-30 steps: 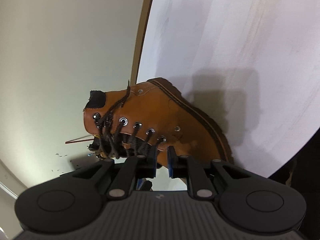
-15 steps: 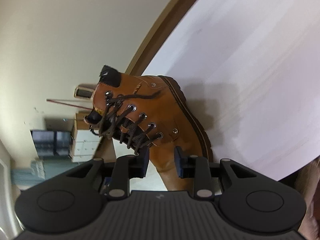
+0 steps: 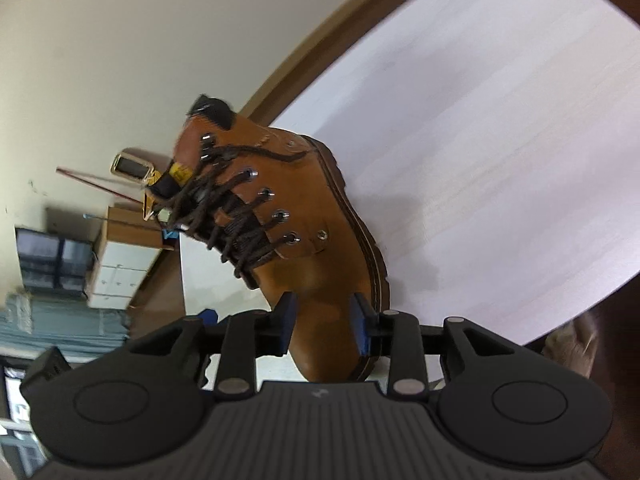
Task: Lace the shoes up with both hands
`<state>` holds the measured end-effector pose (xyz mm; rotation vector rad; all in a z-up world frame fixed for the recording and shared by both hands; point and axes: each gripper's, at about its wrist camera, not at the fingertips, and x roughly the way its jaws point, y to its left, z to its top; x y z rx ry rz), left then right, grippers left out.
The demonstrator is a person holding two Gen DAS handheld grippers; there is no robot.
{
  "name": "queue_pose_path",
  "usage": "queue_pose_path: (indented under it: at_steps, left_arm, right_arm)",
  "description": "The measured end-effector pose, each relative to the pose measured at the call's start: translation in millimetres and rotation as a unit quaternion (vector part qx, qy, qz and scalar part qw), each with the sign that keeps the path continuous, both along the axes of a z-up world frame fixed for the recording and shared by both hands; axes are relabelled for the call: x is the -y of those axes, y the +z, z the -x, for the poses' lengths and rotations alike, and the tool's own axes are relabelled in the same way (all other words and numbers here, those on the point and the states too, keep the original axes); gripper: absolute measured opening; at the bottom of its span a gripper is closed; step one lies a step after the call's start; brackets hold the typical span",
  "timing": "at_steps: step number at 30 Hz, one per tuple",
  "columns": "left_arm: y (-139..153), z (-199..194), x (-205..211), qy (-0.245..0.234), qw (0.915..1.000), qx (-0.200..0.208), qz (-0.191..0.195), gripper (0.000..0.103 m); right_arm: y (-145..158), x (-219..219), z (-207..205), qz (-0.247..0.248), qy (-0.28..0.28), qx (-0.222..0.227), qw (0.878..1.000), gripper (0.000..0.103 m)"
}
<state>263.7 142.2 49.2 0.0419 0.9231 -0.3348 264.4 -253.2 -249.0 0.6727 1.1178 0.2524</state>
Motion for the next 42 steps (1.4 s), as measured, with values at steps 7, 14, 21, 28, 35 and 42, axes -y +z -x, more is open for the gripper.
queue_pose_path:
  at_steps: [7, 14, 21, 28, 35, 42]
  left_arm:
    - [-16, -11, -15, -0.048, 0.9954, 0.081, -0.019, 0.051]
    - [-37, -18, -19, -0.053, 0.9860, 0.155, -0.030, 0.054]
    - [-60, -13, -13, -0.001, 0.9879, 0.142, -0.062, 0.054]
    - [-65, 20, 6, 0.082, 0.9800, 0.150, -0.103, 0.054]
    - [-50, 67, 32, 0.106, 0.9764, 0.150, -0.114, 0.054]
    - [-49, 71, 37, 0.109, 0.9771, 0.142, -0.114, 0.054]
  right_arm:
    - [10, 50, -5, 0.092, 0.082, 0.104, 0.987, 0.035]
    - [-16, 117, 0, 0.108, 0.104, 0.241, 0.959, 0.035]
    - [-15, 172, 46, 0.076, 0.103, 0.301, 0.945, 0.035]
    - [32, 195, 171, 0.095, 0.088, 0.348, 0.929, 0.035]
    - [23, 240, 246, 0.092, 0.078, 0.352, 0.928, 0.035]
    - [48, 215, 320, 0.094, 0.071, 0.347, 0.930, 0.035]
